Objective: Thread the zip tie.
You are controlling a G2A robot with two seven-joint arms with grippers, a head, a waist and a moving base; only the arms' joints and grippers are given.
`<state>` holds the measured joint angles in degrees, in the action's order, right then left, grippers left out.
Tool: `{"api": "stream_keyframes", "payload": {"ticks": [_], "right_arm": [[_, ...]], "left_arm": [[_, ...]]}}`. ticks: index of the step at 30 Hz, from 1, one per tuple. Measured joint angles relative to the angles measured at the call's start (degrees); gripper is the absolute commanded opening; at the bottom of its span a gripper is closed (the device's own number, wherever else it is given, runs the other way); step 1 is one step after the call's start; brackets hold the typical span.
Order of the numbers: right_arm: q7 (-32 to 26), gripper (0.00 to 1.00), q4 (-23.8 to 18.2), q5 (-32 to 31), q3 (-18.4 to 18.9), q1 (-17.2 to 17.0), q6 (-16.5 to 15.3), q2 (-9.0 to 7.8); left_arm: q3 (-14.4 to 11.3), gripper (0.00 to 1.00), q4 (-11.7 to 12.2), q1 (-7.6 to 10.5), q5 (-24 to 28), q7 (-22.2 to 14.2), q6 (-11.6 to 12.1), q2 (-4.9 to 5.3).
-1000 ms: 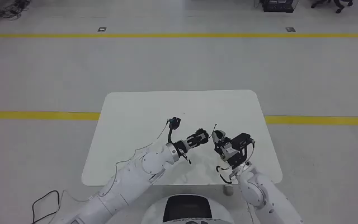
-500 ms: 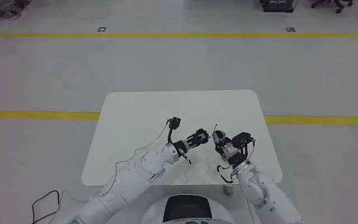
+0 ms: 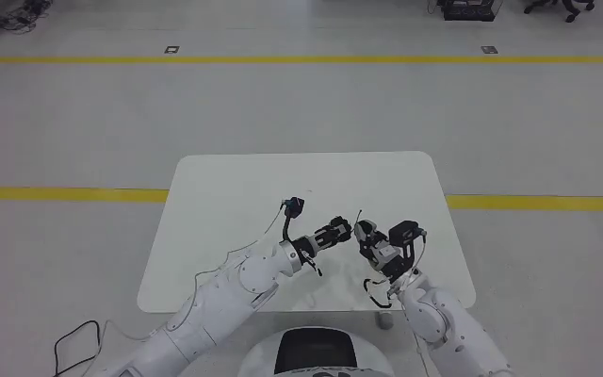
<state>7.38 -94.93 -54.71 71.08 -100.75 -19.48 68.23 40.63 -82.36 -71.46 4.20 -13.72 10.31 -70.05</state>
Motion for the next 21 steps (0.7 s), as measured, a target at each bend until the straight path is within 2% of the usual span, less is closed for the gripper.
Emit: {"api": "stream_keyframes", "payload": {"ticks": [4, 5, 6, 7, 13, 21], "right_arm": [[-0.1, 0.0, 0.0, 0.1, -0.3, 0.1, 0.0, -0.27], [0.0, 0.11, -0.1, 0.0, -0.4, 0.1, 0.0, -0.34], [0.0, 0.94, -0.2, -0.1, -0.4, 0.1, 0.0, -0.45], [0.1, 1.0, -0.3, -0.1, -0.4, 0.1, 0.0, -0.53], [0.4, 1.0, -1.5, -0.2, 0.8, -0.8, 0.0, -1.09], [1.0, 1.0, -3.8, -0.7, 5.1, -3.2, 0.0, -2.0]], "left_arm": [[0.0, 0.0, 0.0, 0.0, 0.0, 0.0, 0.0, 0.0], [0.0, 0.0, 0.0, 0.0, 0.0, 0.0, 0.0, 0.0], [0.0, 0.0, 0.0, 0.0, 0.0, 0.0, 0.0, 0.0], [0.0, 0.0, 0.0, 0.0, 0.0, 0.0, 0.0, 0.0], [0.0, 0.0, 0.0, 0.0, 0.0, 0.0, 0.0, 0.0], [0.0, 0.0, 0.0, 0.0, 0.0, 0.0, 0.0, 0.0]]}}
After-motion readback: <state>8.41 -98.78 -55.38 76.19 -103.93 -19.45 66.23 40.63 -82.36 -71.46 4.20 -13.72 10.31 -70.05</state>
